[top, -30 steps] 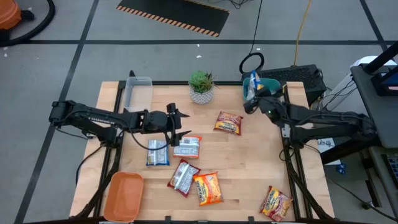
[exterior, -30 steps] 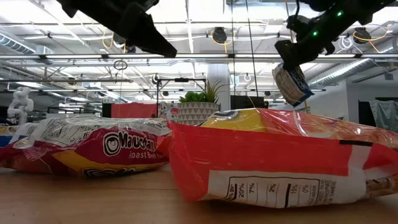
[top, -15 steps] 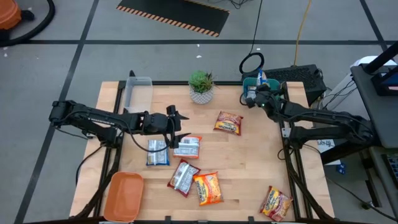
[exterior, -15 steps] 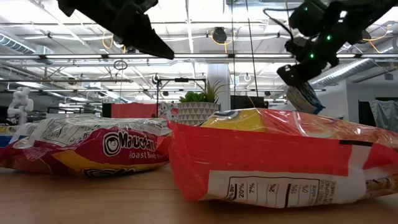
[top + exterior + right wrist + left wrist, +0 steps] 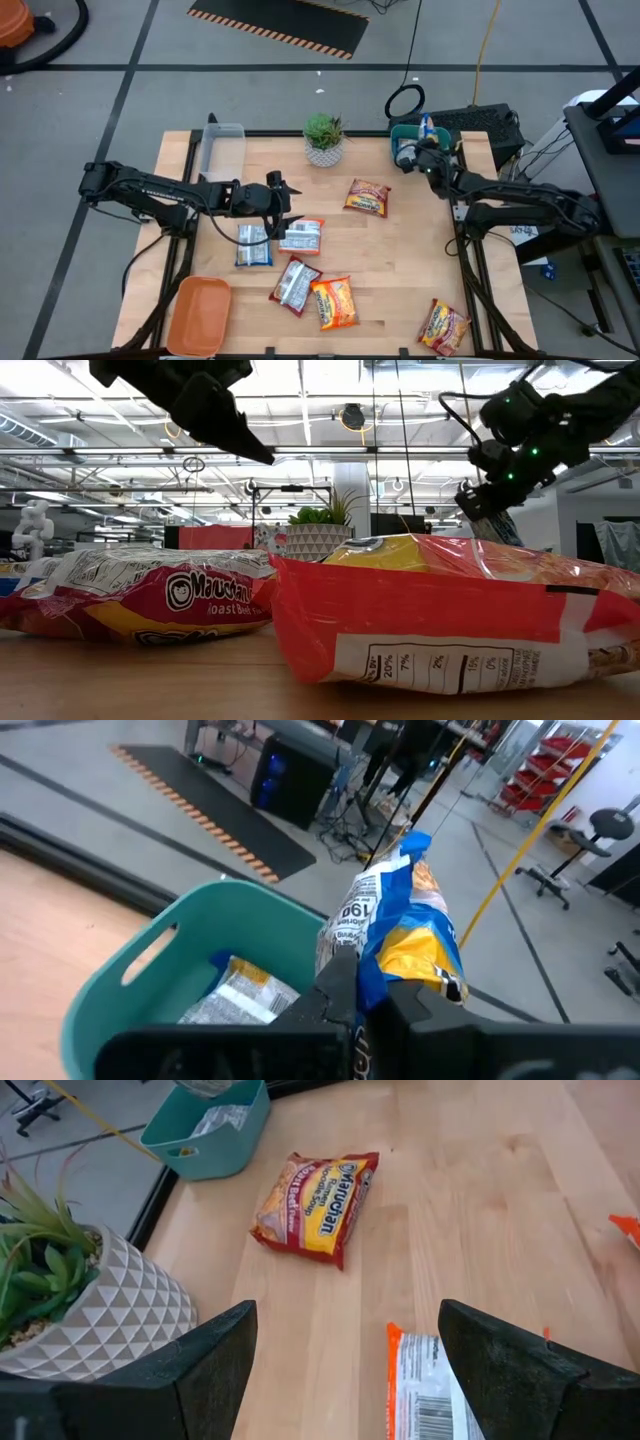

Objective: Sort Maruchan noodles
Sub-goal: Put the right blue noodle pack into the green bin

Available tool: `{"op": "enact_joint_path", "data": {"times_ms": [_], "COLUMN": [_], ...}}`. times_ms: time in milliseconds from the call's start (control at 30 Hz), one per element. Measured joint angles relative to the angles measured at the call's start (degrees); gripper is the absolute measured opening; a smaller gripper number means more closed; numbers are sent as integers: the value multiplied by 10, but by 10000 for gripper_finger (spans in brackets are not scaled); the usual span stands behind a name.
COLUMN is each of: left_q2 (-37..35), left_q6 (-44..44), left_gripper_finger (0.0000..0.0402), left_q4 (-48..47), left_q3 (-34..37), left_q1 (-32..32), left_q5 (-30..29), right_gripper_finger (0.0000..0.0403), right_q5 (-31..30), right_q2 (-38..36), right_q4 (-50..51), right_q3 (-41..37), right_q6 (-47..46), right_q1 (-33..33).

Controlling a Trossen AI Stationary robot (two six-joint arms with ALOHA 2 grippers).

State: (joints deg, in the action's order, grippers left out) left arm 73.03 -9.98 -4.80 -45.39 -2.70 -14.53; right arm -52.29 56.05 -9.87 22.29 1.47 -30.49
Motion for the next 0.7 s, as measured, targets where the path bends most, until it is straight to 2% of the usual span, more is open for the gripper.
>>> {"op": "enact_joint_path", "data": {"times_ms": [233, 400, 700], "left_q2": [0, 0, 0], "left_q6": [2, 7, 7], "left_gripper_finger": [317, 317, 317], "left_q4": [-1, -1, -2], "left_q3": [0, 0, 0], "left_q1": [0, 0, 0], "left_q5": [0, 0, 0], "right_gripper_finger": [0, 0, 0], "right_q5": [0, 0, 0], "right_q2": [0, 0, 0], "right_q4": [-157, -234, -259], "right_q3": [-60, -101, -122], "right_q6": [56, 95, 96], "right_q1": [-10, -18, -37]}}
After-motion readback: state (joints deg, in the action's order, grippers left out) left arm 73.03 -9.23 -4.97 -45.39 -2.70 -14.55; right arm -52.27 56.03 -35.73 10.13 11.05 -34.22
